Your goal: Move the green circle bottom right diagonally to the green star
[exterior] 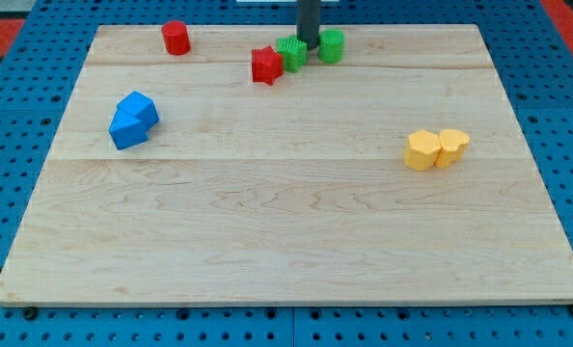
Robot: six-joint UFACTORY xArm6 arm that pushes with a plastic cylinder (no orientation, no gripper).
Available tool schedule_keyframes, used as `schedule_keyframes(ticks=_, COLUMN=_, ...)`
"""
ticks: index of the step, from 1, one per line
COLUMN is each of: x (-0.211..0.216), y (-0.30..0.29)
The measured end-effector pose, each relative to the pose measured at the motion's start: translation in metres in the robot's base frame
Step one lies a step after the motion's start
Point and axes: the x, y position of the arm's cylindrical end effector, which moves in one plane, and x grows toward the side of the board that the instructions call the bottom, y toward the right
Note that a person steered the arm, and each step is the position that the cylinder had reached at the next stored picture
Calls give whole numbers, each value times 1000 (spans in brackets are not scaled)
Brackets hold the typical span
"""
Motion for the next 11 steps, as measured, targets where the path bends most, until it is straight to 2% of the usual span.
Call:
schedule_keyframes(ticks=1, x=25, y=9)
schedule_keyframes(ticks=2, x=22, y=41)
schedule_keyframes(ticks=3, x=7, y=125)
schedule_keyframes(ticks=4, x=-39, y=169)
schedule_keyframes(ticks=5, x=-55, y=144)
schedule_keyframes(ticks=7, x=-55, y=51)
schedule_keyframes(ticks=9, x=37, y=35)
schedule_keyframes(ticks=10, x=13, y=56)
schedule_keyframes(ticks=11, x=-34, y=20)
